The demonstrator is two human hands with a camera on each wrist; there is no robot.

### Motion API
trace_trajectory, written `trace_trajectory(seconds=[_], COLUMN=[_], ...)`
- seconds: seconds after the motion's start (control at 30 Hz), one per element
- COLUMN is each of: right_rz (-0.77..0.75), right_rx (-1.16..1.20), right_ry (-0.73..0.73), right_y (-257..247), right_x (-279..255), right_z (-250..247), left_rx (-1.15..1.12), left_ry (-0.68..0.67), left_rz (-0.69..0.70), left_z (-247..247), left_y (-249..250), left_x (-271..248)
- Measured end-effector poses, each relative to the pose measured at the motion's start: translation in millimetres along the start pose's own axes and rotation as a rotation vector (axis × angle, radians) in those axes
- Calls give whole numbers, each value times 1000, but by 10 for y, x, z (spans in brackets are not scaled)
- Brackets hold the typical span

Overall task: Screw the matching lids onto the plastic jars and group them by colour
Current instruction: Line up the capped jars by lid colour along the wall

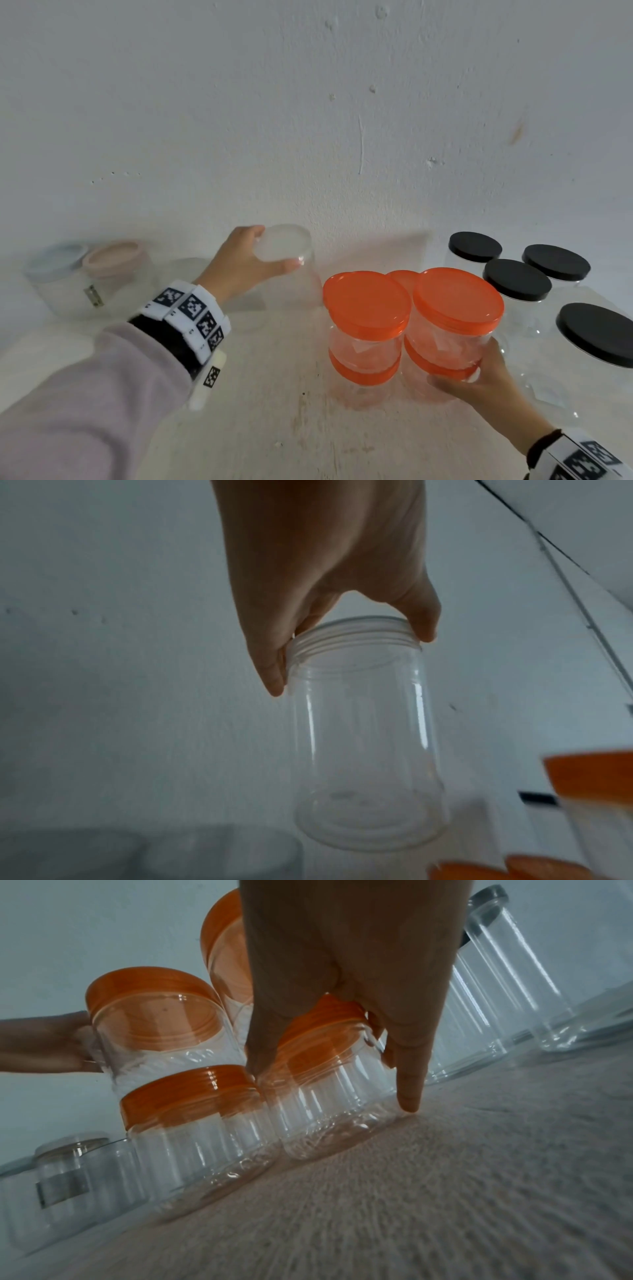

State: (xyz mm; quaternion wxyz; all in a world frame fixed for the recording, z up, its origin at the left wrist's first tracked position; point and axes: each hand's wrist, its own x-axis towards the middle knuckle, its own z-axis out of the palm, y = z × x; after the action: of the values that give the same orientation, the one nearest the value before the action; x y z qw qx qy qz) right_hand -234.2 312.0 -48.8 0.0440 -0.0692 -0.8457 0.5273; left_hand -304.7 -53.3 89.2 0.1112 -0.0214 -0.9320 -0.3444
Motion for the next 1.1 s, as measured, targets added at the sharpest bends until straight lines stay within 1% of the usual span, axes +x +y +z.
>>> trace_trajectory(seconds=[0.1, 0.23, 0.3, 0.43, 0.53, 0.67, 0.8, 0.9, 0.93, 0.97, 1.03, 1.1], right_rz=[12, 1, 8, 20, 29, 41, 31, 20, 25, 28, 15, 5], right_rx=[0, 13, 26, 42, 35, 21, 8, 5, 6, 4, -11, -19], right_ry=[3, 24, 29, 34, 38, 24, 15, 11, 13, 15, 8, -1], right_y=[-2, -2, -7, -23, -46, -71, -92, -95, -92, -84, -66, -38], right_x=[1, -1, 0, 8, 15, 6, -29, -48, -47, -42, -36, -30], right_z=[12, 31, 33, 38, 46, 40, 29, 24, 23, 21, 19, 11], left_rx=[-68, 34, 76, 123, 138, 111, 90, 101, 125, 163, 204, 150], left_ry=[146, 322, 364, 366, 356, 350, 356, 365, 384, 415, 483, 493], left_rz=[-17, -64, -127, -254, -309, -364, -377, -358, -331, -277, -101, 79], left_z=[-422, -823, -886, -808, -727, -684, -674, -666, -662, -653, -596, -468], left_y=[20, -76, -159, -308, -370, -423, -472, -499, -500, -493, -442, -329], left_x=[105, 276, 316, 313, 321, 345, 361, 331, 312, 294, 250, 173])
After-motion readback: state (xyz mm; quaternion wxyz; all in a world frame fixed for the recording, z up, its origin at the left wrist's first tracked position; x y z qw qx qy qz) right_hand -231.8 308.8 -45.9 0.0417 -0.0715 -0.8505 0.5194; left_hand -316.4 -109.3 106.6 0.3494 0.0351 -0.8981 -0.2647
